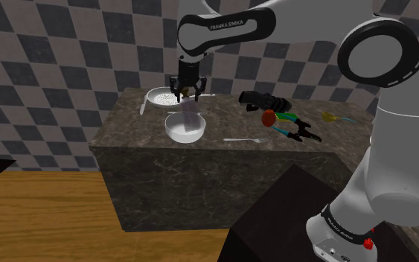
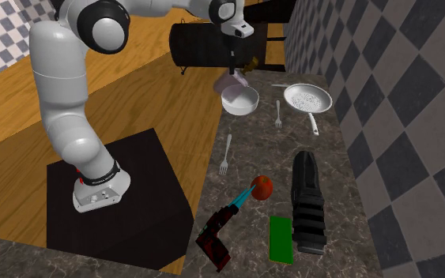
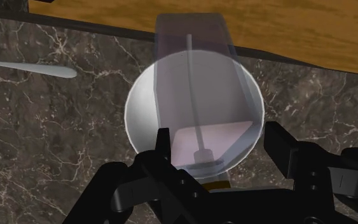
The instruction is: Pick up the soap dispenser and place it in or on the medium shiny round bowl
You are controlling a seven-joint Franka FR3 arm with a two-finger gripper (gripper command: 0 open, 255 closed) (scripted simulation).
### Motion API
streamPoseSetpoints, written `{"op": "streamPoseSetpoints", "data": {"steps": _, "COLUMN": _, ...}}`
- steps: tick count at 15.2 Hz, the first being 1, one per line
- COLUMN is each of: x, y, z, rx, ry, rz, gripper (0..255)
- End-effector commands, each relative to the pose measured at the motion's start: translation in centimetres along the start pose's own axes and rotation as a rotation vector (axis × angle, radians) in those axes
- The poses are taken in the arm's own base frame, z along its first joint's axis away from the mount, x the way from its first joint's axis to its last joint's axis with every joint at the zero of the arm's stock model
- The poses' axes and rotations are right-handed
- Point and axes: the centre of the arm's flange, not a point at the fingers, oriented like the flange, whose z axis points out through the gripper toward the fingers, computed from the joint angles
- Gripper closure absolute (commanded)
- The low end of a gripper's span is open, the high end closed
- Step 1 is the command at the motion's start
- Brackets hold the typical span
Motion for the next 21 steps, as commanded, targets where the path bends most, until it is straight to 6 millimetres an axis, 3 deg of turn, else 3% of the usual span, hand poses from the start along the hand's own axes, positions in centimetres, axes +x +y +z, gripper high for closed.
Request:
{"op": "streamPoseSetpoints", "data": {"steps": 1, "x": -0.1, "y": -0.1, "z": 1.0, "rx": 0.001, "ry": 0.001, "rz": 0.000, "gripper": 255}}
{"op": "streamPoseSetpoints", "data": {"steps": 3, "x": -0.1, "y": -0.1, "z": 2.2, "rx": 0.001, "ry": 0.001, "rz": 0.000, "gripper": 255}}
{"op": "streamPoseSetpoints", "data": {"steps": 10, "x": -0.1, "y": -0.1, "z": 2.2, "rx": 0.001, "ry": 0.001, "rz": 0.000, "gripper": 255}}
{"op": "streamPoseSetpoints", "data": {"steps": 11, "x": 0.0, "y": 0.0, "z": 2.2, "rx": 0.001, "ry": 0.001, "rz": 0.000, "gripper": 0}}
{"op": "streamPoseSetpoints", "data": {"steps": 16, "x": -0.1, "y": -0.1, "z": 2.2, "rx": 0.001, "ry": 0.001, "rz": 0.000, "gripper": 0}}
{"op": "streamPoseSetpoints", "data": {"steps": 20, "x": -0.1, "y": -0.1, "z": -2.8, "rx": 0.001, "ry": 0.001, "rz": 0.000, "gripper": 0}}
{"op": "streamPoseSetpoints", "data": {"steps": 21, "x": -0.1, "y": -0.1, "z": -2.8, "rx": 0.001, "ry": 0.001, "rz": 0.000, "gripper": 0}}
